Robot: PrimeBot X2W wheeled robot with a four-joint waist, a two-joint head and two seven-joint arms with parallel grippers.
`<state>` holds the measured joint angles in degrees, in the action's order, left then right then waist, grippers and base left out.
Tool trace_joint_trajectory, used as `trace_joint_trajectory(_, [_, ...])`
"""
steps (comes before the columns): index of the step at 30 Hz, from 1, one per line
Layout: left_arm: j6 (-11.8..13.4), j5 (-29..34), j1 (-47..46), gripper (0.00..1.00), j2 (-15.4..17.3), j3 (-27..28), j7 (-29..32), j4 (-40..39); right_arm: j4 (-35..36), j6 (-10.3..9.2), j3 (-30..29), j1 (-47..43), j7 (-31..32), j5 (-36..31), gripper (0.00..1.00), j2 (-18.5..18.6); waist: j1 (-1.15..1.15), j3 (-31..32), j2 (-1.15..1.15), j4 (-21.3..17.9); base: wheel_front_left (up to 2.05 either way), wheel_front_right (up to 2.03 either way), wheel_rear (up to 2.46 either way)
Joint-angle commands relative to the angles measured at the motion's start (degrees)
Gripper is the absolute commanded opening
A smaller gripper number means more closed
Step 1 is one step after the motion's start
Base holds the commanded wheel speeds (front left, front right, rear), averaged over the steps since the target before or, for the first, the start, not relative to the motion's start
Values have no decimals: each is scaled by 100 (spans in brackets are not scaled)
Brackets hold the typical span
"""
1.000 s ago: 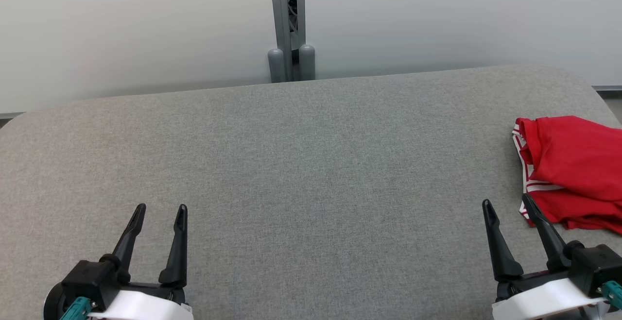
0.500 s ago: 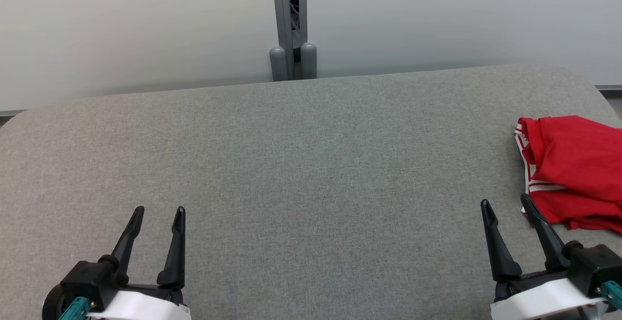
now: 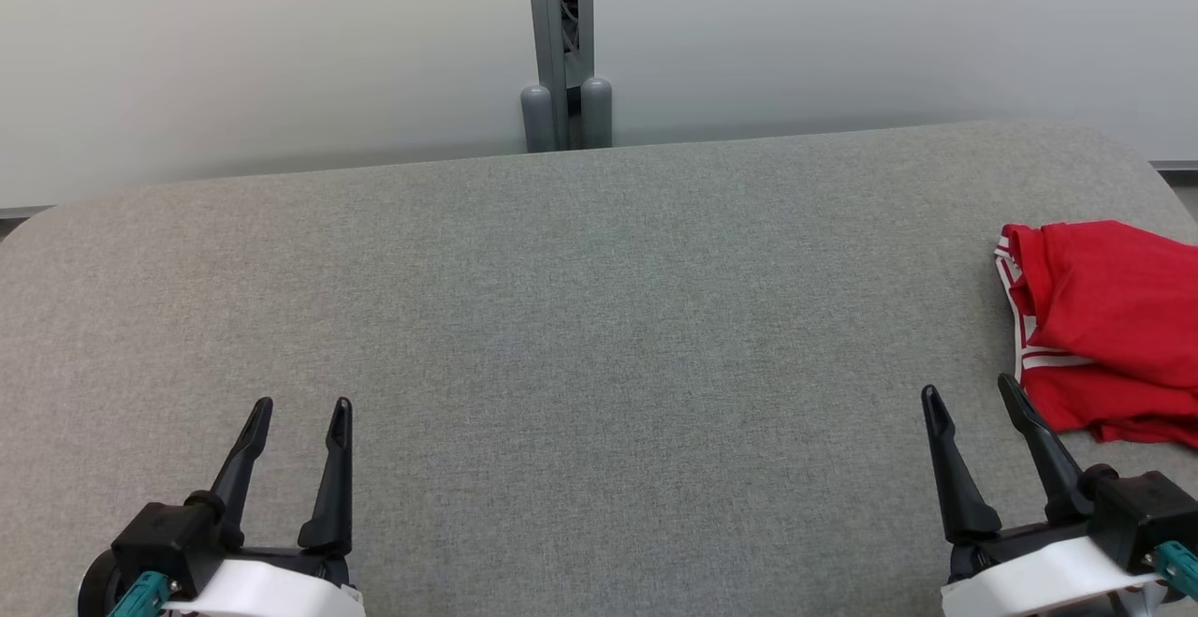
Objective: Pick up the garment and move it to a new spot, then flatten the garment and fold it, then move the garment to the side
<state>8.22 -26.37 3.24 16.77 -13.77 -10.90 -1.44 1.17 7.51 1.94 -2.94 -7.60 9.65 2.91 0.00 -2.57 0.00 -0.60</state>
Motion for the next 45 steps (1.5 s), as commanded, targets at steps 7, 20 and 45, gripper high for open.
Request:
trace_joint_trajectory(7, [33, -49, -95, 100, 14, 14, -35, 21, 13, -4, -44, 1, -39, 49, 100, 11, 0, -10, 0, 19, 0, 0, 0])
trace_joint_trajectory(20, [-162, -908, 55, 0, -201, 77, 46, 105, -126, 0, -57, -40, 166, 1236, 0, 116, 0, 8, 0, 23, 0, 0, 0])
trace_joint_trajectory(45, [-644, -2835, 80, 0, -568, 338, 207, 223, -340, -1, -357, 3, 692, 3852, 0, 323, 0, 62, 0, 31, 0, 0, 0])
